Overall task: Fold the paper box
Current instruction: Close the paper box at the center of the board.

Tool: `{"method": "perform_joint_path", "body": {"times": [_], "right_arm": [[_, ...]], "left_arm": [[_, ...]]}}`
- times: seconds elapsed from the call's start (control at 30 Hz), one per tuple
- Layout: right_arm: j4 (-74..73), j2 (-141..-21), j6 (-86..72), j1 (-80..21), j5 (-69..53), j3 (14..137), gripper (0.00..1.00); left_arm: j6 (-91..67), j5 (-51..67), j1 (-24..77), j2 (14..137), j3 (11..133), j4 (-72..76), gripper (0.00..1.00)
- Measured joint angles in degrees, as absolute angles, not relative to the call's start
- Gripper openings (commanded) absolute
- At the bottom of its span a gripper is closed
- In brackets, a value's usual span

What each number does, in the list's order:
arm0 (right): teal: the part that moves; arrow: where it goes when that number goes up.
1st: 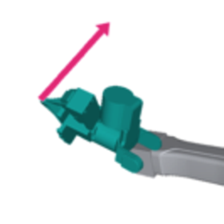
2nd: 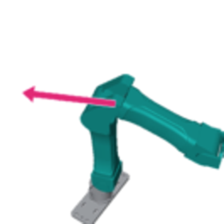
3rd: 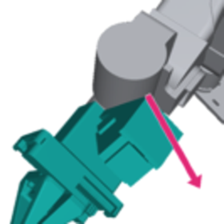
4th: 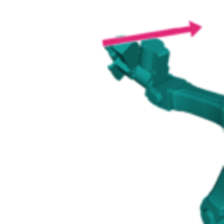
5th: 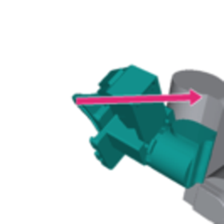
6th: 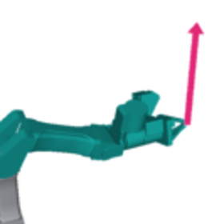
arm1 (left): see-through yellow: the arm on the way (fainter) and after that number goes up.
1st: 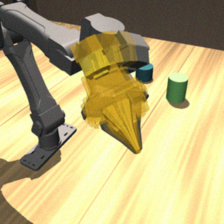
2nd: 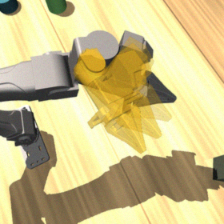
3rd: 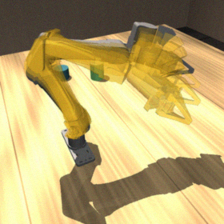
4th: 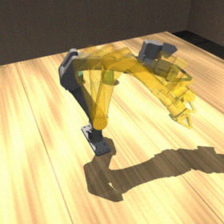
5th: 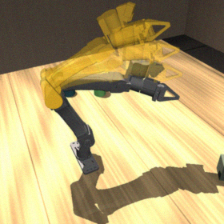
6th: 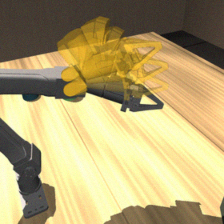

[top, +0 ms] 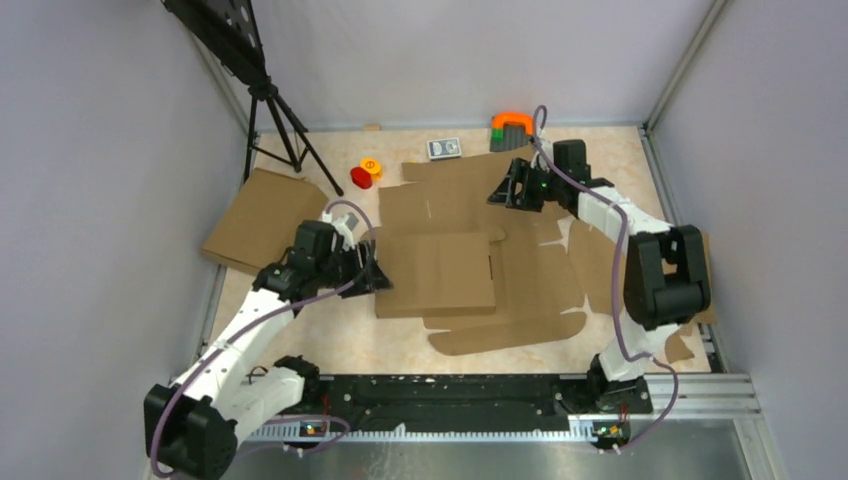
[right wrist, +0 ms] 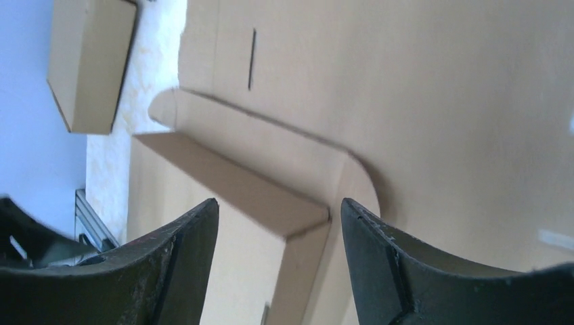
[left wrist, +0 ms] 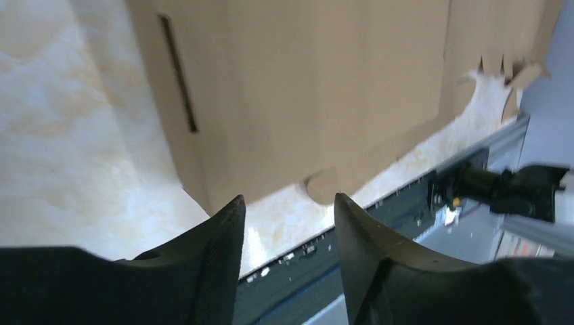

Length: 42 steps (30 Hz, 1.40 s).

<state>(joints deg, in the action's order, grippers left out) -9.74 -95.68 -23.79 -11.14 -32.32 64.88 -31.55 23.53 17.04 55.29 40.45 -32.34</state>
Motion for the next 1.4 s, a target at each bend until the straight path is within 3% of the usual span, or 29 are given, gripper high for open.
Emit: {"method": "perform_joint_path", "body": {"times": [0.23,0.43,0.67,0.87,1.07,1.23,1.4], "right_arm": [[-15.4,-114.7,-17.1,-13.0,-39.4,86.7,0.65],[-30.1,-133.2,-6.1,-16.9,-44.7,109.8,0.62],[-42.6,-140.4,2.2,-20.1,-48.9,117.1,0.61],[-50.5,-141.0,7.4,-20.5,-51.4,117.5,0.5],[-53.1,-141.1,10.1,-20.4,-54.5,115.1,0.31],[-53.5,-141.1,11.3,-19.7,-57.6,114.7,0.0],[-52.9,-139.4,10.7,-19.6,-60.3,112.7,0.0]], "left_arm": [[-38.3,22.2,31.6,50.1,39.2,-34.4,0.42],[-45.4,22.0,38.7,48.1,31.9,-29.1,0.4],[-49.0,21.5,41.8,54.8,30.0,-22.8,0.38],[-49.4,20.8,41.8,58.2,30.0,-18.0,0.37],[-48.8,20.8,41.8,63.2,29.6,-15.5,0.36],[-47.9,21.3,42.3,63.9,29.0,-15.4,0.36],[-47.7,21.6,42.3,64.0,28.7,-15.3,0.37]]}}
